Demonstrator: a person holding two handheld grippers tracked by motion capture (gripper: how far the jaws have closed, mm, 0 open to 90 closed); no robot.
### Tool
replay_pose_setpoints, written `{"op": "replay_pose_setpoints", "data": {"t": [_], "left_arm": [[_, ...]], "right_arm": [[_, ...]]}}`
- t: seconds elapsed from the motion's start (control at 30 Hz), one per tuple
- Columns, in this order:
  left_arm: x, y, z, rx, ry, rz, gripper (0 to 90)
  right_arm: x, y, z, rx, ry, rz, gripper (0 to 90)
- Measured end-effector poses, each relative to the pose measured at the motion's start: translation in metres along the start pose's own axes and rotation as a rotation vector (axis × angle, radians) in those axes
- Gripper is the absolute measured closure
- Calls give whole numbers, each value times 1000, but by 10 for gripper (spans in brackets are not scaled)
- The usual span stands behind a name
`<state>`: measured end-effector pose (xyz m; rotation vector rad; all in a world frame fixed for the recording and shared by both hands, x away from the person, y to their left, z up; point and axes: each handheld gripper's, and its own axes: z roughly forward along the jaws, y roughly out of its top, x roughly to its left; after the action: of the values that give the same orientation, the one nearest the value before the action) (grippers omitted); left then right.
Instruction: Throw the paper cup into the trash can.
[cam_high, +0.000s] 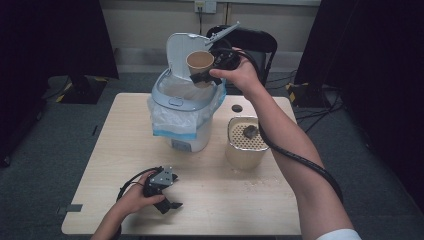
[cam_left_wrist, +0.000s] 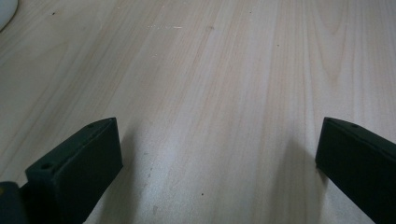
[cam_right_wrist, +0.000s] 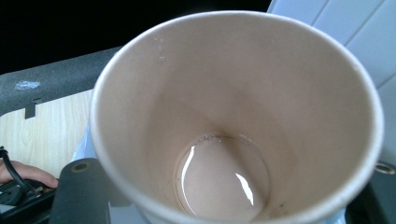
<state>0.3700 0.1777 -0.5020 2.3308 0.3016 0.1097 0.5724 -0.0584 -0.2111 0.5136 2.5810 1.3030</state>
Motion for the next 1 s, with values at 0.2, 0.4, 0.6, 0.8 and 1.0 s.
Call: {"op": "replay_pose_setpoints", "data": {"t": [0.2, 0.4, 0.6, 0.8, 1.0], "left_arm": [[0, 0, 0, -3, -1, -1, 0], [0, 0, 0, -2, -1, 2, 0], [0, 0, 0, -2, -1, 3, 0], [0, 0, 0, -2, -1, 2, 0], [0, 0, 0, -2, 1, 1, 0]], "right_arm": [[-1, 1, 9, 4, -1, 1, 280], [-2, 1, 17, -2, 0, 11, 280], [-2, 0, 23, 0, -6, 12, 279], [-1, -1, 31, 6, 1, 9, 277], [-1, -3, 38, 7, -6, 10, 275]]}}
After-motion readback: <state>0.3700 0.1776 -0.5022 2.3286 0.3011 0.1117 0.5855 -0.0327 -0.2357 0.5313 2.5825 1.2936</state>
